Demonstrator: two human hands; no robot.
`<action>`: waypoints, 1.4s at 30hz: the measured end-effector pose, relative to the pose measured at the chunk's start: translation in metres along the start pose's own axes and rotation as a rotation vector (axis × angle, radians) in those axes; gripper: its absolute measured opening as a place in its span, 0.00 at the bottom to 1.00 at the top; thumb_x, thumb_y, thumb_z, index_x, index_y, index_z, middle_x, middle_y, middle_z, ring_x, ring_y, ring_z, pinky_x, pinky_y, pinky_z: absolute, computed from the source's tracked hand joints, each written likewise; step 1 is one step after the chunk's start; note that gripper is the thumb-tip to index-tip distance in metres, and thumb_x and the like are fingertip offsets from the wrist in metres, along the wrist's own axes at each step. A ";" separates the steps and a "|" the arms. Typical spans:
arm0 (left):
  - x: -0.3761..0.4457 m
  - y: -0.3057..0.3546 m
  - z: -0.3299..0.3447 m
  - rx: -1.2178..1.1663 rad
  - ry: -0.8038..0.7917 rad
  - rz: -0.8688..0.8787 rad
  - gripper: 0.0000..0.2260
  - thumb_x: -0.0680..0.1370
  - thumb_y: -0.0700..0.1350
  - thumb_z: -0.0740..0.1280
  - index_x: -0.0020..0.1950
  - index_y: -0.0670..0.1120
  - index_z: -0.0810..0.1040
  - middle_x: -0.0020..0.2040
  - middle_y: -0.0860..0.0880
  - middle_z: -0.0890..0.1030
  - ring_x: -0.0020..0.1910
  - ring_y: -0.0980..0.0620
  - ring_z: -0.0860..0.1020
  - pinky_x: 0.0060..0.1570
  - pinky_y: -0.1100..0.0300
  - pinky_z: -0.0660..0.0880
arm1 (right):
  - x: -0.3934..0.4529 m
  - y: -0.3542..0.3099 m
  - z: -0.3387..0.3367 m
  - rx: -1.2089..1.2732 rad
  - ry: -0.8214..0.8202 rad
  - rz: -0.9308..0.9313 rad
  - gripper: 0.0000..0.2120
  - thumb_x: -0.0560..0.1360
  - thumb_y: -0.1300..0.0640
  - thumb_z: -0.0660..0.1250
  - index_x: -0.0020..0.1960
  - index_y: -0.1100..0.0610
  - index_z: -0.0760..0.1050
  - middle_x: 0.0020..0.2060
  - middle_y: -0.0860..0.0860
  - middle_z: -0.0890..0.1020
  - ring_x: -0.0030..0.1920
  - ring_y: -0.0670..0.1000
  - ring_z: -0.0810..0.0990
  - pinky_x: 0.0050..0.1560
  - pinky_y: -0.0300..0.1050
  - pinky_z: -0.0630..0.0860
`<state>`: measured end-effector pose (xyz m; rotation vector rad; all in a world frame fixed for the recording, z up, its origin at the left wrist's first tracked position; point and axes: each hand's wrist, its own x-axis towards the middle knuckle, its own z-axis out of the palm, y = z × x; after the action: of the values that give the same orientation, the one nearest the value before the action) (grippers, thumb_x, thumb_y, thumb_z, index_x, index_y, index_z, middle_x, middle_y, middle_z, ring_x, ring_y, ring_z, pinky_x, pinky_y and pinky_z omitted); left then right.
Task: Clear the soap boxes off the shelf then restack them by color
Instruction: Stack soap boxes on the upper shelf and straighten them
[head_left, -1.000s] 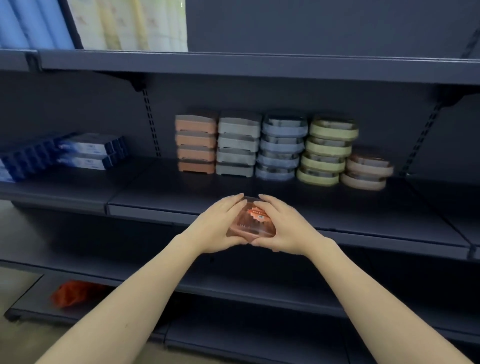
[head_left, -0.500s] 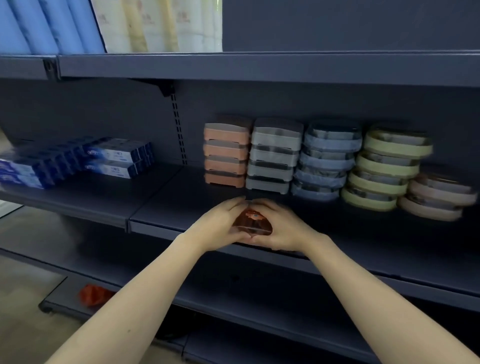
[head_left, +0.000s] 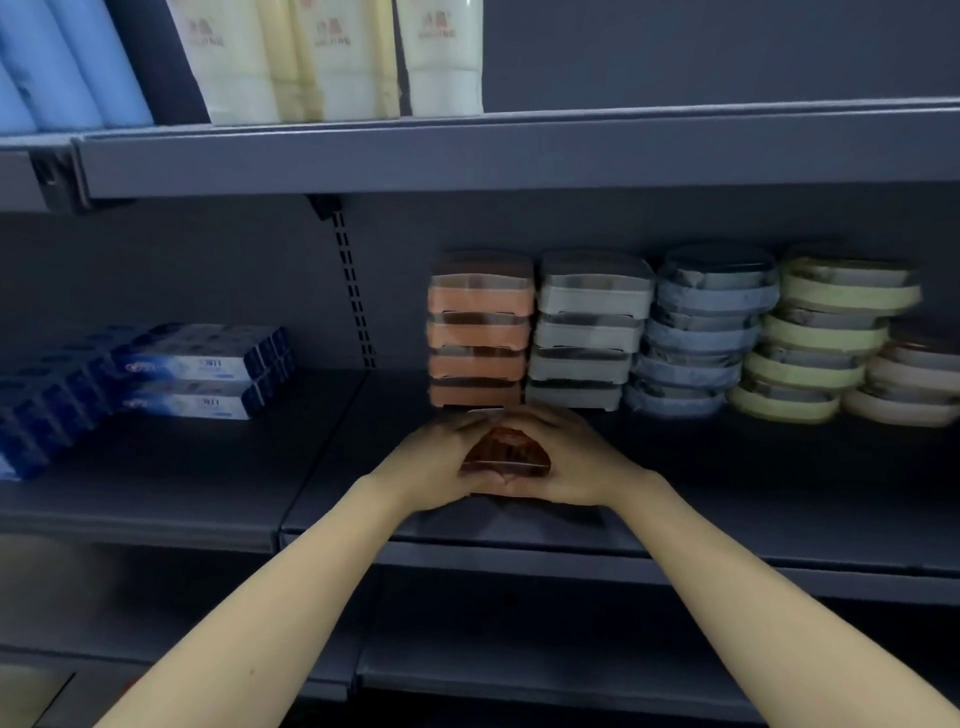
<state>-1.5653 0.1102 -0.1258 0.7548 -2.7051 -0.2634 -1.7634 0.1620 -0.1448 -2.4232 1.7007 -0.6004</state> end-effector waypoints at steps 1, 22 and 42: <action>-0.001 -0.005 -0.001 0.000 0.006 0.012 0.32 0.75 0.55 0.68 0.74 0.48 0.62 0.73 0.50 0.66 0.69 0.51 0.68 0.63 0.66 0.62 | 0.003 -0.001 0.002 -0.026 0.014 0.013 0.34 0.69 0.31 0.64 0.71 0.42 0.61 0.69 0.41 0.66 0.69 0.43 0.62 0.70 0.47 0.59; 0.010 -0.041 -0.038 0.053 0.205 0.177 0.32 0.75 0.51 0.69 0.74 0.43 0.61 0.74 0.46 0.62 0.74 0.48 0.59 0.72 0.53 0.57 | 0.017 -0.014 -0.031 0.013 0.339 -0.074 0.33 0.70 0.42 0.66 0.71 0.51 0.65 0.70 0.47 0.66 0.71 0.47 0.61 0.72 0.55 0.57; 0.091 -0.051 -0.126 0.302 0.327 0.113 0.28 0.74 0.48 0.70 0.70 0.38 0.68 0.69 0.39 0.70 0.68 0.39 0.68 0.69 0.44 0.63 | 0.111 0.001 -0.119 -0.169 0.364 -0.044 0.34 0.71 0.49 0.71 0.73 0.55 0.63 0.71 0.53 0.67 0.72 0.57 0.59 0.71 0.59 0.59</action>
<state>-1.5703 0.0075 0.0012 0.6536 -2.4853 0.2790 -1.7778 0.0740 -0.0089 -2.5983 1.9013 -0.9943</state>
